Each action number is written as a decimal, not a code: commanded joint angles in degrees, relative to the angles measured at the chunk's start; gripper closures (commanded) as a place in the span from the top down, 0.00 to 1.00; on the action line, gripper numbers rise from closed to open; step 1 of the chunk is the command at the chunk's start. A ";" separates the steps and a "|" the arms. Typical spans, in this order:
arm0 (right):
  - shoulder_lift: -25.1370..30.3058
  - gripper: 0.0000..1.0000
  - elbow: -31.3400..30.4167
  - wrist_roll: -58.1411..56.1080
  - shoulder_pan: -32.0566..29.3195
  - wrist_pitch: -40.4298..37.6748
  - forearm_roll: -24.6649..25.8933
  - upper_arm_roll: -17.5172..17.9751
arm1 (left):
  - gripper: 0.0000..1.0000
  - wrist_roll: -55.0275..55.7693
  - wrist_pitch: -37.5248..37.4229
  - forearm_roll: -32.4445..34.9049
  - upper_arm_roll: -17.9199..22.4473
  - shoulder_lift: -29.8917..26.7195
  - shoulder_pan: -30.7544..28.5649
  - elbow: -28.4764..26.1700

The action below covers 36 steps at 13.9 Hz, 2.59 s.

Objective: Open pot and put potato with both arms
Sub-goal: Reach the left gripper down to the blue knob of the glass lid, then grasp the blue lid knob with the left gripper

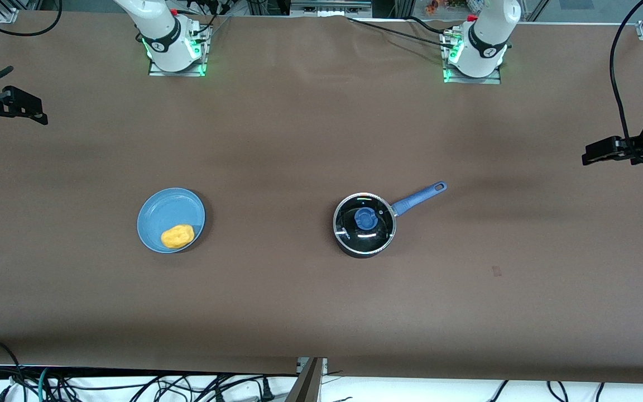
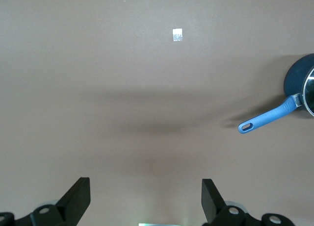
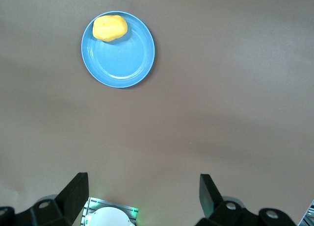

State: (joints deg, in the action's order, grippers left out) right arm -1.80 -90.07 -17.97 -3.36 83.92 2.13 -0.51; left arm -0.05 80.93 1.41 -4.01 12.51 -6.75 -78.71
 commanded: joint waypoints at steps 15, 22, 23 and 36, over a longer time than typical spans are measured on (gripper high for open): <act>0.39 1.00 0.51 -0.31 0.54 -0.69 0.07 1.12 | 1.00 40.79 25.22 -5.45 -7.95 16.22 13.76 -0.66; 0.31 1.00 0.69 -0.22 0.54 -0.43 -0.37 1.12 | 1.00 54.87 35.09 -0.10 -7.86 24.49 26.77 -0.22; 0.31 1.00 0.69 -0.22 0.54 -0.51 -0.46 1.12 | 1.00 56.98 35.17 0.87 -7.86 25.28 27.57 -0.13; 0.22 1.00 0.69 -0.14 0.54 -0.43 -0.54 1.03 | 1.00 62.62 40.19 5.79 -7.68 28.98 31.18 0.04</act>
State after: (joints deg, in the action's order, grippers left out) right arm -1.74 -90.02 -18.02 -2.85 83.96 2.05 0.53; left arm 60.68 120.87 4.72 -12.27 40.41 23.48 -80.35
